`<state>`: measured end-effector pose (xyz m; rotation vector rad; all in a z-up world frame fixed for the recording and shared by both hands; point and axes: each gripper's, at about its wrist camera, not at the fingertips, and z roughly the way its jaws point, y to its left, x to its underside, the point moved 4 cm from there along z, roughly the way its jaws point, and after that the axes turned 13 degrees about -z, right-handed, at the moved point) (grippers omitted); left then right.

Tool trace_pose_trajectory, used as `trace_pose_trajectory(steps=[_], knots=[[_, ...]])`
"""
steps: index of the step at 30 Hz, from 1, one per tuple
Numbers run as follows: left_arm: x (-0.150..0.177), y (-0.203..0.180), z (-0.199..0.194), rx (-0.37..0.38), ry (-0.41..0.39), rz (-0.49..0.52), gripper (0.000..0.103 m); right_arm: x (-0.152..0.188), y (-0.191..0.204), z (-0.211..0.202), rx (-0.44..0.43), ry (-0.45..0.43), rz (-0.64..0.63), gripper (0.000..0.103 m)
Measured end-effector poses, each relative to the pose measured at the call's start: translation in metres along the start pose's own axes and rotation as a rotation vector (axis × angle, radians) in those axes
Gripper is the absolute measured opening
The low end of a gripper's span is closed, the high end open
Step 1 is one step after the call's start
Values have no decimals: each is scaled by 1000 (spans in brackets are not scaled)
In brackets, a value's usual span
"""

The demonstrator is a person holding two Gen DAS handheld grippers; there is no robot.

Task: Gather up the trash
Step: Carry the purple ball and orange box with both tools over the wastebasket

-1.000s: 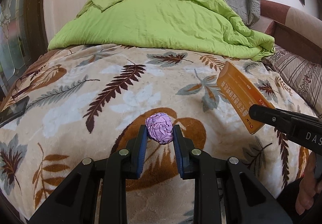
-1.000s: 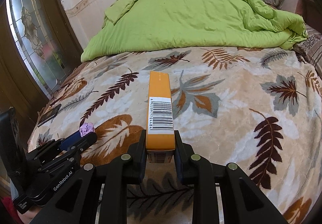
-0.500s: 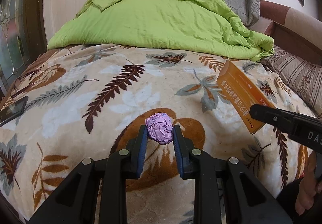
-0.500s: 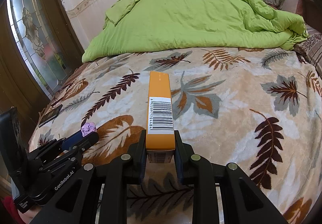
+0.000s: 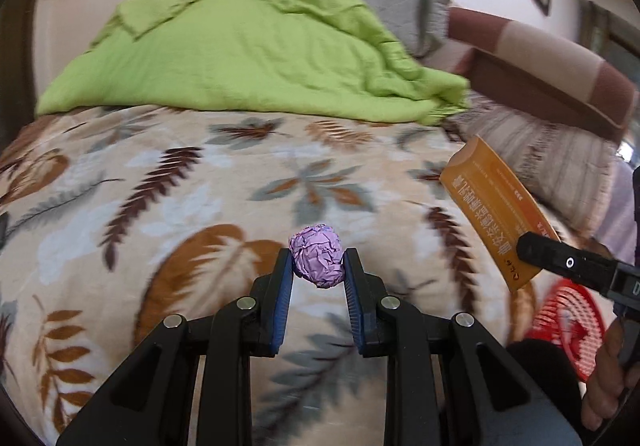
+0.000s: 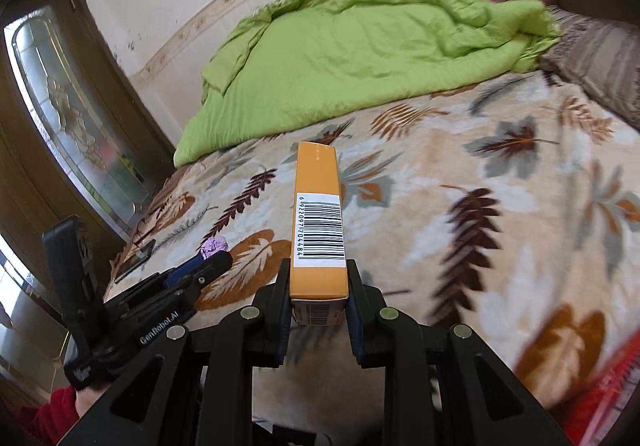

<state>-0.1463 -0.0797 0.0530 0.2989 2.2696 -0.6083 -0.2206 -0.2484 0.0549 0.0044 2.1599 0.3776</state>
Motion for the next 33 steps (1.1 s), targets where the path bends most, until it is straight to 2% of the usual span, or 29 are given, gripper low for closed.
trace_pose_trajectory(steps=[9, 17, 22, 27, 33], knots=[[10, -83, -10, 170, 63, 104, 24, 23, -50, -91, 115, -69, 101, 25], [34, -188, -8, 350, 152, 250, 24, 75, -114, -179, 311, -68, 252, 25], [58, -250, -8, 457, 229, 329, 24, 101, -138, -238, 433, -87, 315, 25], [88, -300, -9, 513, 281, 422, 24, 113, -150, -269, 496, -100, 358, 25], [114, -324, 8, 531, 352, 451, 24, 133, -162, -272, 509, -83, 423, 26]])
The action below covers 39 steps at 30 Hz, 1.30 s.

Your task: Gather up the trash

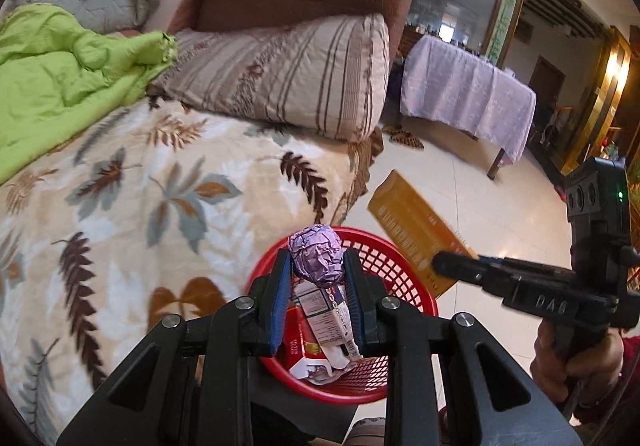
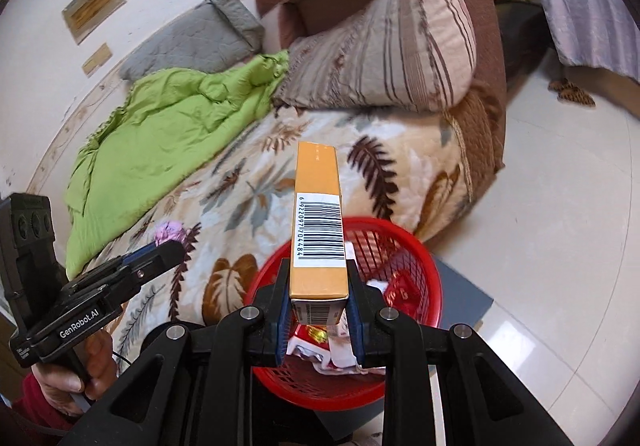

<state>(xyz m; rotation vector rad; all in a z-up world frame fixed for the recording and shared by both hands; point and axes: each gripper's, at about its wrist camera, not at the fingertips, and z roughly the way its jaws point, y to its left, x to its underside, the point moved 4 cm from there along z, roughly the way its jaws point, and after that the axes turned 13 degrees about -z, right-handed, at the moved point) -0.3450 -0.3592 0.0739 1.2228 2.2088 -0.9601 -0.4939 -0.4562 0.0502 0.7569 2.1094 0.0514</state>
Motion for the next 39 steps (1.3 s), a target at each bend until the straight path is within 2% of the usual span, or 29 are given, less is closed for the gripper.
trace_pose_trajectory(steps=[2, 4, 6, 8, 13, 15, 17, 18, 19, 22, 26, 28, 30, 31, 35, 39], knots=[[3, -1, 11, 13, 30, -13, 24, 7, -6, 10, 8, 23, 24, 26], [8, 0, 26, 2, 74, -14, 29, 13, -10, 20, 19, 43, 35, 27], [14, 4, 32, -15, 97, -25, 55, 18, -13, 28, 58, 77, 25, 27], [17, 7, 31, -9, 93, -32, 57, 23, -16, 31, 76, 107, 24, 36], [15, 16, 19, -6, 80, -62, 60, 19, -13, 21, 109, 82, 10, 44], [14, 20, 7, -19, 50, -64, 71, 14, -7, 16, 125, 61, -4, 48], [12, 30, -11, -44, -2, -71, 75, 6, 4, 8, 178, 27, -46, 65], [10, 34, -18, -58, -18, -69, 75, 2, 10, 6, 209, 14, -68, 78], [9, 40, -29, -86, -41, -64, 76, -1, 17, 4, 242, 0, -94, 83], [8, 56, -56, -129, -94, -67, 80, -10, 41, 4, 325, -19, -164, 91], [15, 79, -92, -181, -145, -67, 88, -11, 75, 10, 370, -16, -198, 93], [23, 92, -109, -222, -173, -65, 91, -9, 88, 12, 450, -19, -229, 97], [33, 106, -119, -266, -198, -74, 93, -6, 102, 13, 567, -17, -267, 103], [37, 113, -124, -291, -209, -87, 93, -2, 112, 12, 608, -24, -298, 103], [49, 139, -134, -381, -231, -128, 96, 13, 130, 16, 579, 3, -316, 103], [54, 158, -143, -468, -255, -151, 97, 29, 136, 27, 550, 88, -302, 103]])
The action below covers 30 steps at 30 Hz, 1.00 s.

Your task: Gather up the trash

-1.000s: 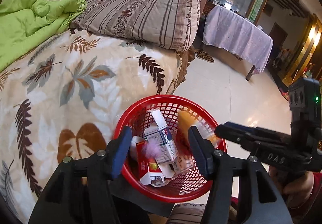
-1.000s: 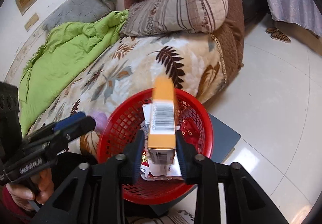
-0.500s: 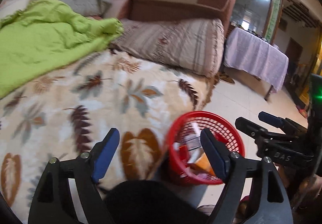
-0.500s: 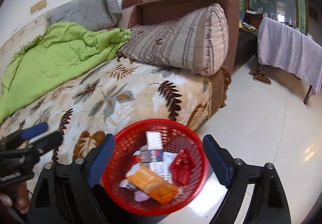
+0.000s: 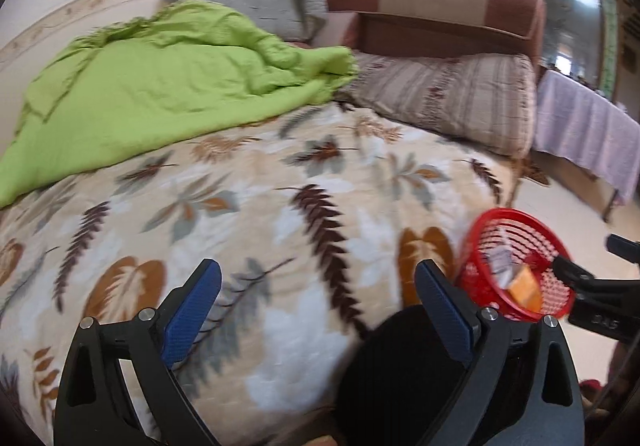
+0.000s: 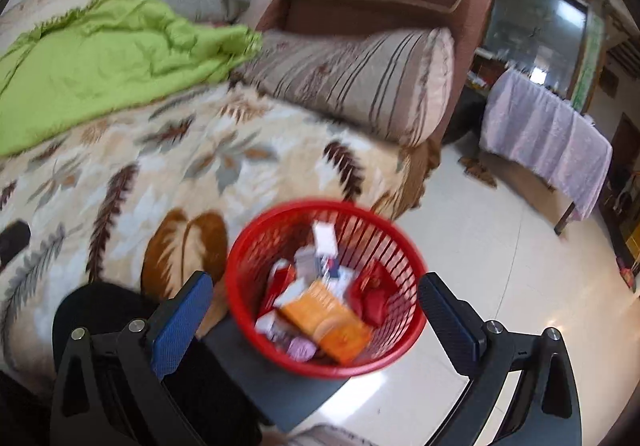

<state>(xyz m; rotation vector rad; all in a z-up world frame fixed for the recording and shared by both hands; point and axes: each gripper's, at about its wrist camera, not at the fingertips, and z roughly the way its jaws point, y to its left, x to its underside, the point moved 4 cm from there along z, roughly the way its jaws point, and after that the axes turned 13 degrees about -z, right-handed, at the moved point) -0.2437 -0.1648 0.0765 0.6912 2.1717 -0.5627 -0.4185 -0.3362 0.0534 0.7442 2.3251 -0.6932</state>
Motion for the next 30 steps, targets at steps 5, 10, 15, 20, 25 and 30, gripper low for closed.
trace_pose_trajectory(steps=[5, 10, 15, 20, 25, 30], knots=[[-1, 5, -5, -25, -24, 10, 99, 0, 2, -7, 30, 0, 1, 103], [-6, 2, -11, -26, -55, 19, 100, -1, 2, -9, 22, 4, 3, 103], [-8, -6, -16, -31, -88, 48, 100, 0, 0, -8, 13, 11, 16, 103], [-6, -10, -18, -62, -121, 79, 100, 2, -1, -6, 3, 17, 21, 103], [-6, -4, -14, -67, -104, 59, 100, 3, -1, -4, -4, 21, 23, 103], [-6, 3, -11, -61, -93, 37, 100, 3, 1, -1, -14, 27, 21, 103]])
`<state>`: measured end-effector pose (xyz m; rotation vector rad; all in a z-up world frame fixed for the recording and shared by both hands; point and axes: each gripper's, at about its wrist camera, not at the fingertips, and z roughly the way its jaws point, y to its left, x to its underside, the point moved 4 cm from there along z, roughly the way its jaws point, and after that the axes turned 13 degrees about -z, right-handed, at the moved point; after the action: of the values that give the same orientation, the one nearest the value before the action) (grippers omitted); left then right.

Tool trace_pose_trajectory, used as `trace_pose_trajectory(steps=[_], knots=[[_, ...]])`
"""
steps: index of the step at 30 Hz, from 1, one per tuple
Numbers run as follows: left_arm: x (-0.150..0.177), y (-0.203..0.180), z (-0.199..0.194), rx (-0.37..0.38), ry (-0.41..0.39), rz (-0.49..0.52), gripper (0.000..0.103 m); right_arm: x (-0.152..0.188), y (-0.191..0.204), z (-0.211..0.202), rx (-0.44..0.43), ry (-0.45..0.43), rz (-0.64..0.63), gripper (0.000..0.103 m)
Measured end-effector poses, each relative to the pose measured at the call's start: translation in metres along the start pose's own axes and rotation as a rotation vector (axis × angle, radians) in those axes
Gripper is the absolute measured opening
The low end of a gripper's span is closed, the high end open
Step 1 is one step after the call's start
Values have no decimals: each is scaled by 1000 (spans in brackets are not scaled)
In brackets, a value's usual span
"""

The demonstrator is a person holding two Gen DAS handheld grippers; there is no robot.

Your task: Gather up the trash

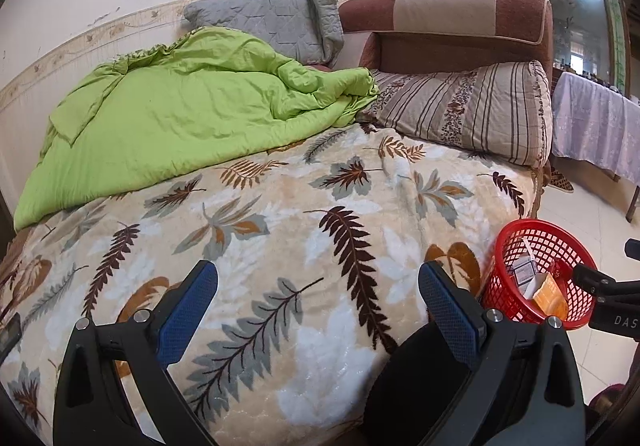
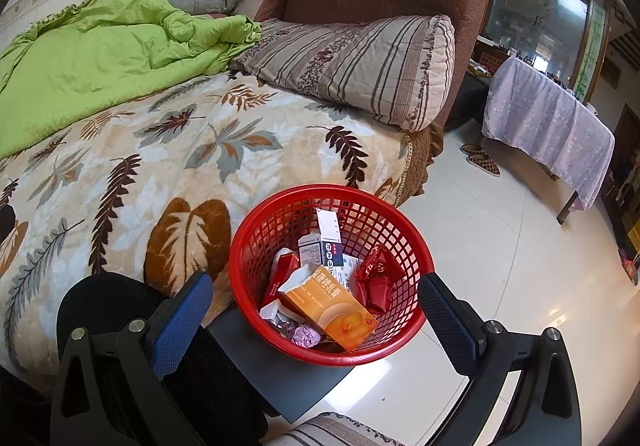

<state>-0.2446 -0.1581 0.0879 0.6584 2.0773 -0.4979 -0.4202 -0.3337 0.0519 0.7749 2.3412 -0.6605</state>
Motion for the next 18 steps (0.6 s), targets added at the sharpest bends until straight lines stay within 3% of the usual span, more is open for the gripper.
trace_pose_trajectory(steps=[18], knots=[[4, -8, -2, 84, 27, 1, 100, -1, 4, -6, -21, -26, -5, 103]])
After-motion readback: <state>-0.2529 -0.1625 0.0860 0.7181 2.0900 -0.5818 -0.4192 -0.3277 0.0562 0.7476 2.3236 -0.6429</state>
